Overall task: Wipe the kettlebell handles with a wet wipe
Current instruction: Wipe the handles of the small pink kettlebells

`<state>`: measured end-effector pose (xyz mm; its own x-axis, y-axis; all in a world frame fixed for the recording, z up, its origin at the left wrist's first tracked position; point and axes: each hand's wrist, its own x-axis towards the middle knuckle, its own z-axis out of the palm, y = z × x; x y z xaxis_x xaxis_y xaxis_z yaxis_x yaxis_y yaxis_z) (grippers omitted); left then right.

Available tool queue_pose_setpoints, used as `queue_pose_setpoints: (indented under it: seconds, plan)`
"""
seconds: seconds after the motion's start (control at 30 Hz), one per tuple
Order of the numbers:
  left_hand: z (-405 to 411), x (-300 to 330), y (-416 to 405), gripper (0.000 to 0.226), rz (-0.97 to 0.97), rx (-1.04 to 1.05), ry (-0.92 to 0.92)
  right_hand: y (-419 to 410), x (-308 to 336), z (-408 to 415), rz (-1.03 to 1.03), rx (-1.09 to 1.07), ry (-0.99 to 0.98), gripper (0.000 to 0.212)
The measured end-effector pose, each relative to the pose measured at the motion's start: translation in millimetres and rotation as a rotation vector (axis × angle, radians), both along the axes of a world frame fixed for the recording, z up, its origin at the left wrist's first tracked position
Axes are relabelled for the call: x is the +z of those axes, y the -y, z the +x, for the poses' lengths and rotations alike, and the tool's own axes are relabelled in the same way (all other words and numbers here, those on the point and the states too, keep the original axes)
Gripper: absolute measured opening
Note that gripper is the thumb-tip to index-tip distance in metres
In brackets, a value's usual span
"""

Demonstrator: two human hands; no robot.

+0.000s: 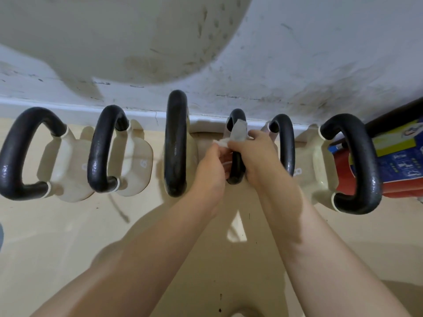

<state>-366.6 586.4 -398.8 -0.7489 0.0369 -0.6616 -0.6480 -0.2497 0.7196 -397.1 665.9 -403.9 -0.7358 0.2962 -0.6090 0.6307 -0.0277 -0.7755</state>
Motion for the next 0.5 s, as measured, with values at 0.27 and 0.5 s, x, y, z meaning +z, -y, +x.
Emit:
queue_pose_setpoints:
  seconds: [0.27,0.5]
  plan:
    - [-9.0,-2.4,-0.7,0.030,-0.109,-0.150,-0.059,7.2,3.1,-20.8,0.298,0.175,-0.115,0.021]
    - [-31.6,0.2,0.2,0.015,-0.304,-0.543,-0.281,-24.4,-20.7,-3.1,0.046,0.300,-0.279,0.050]
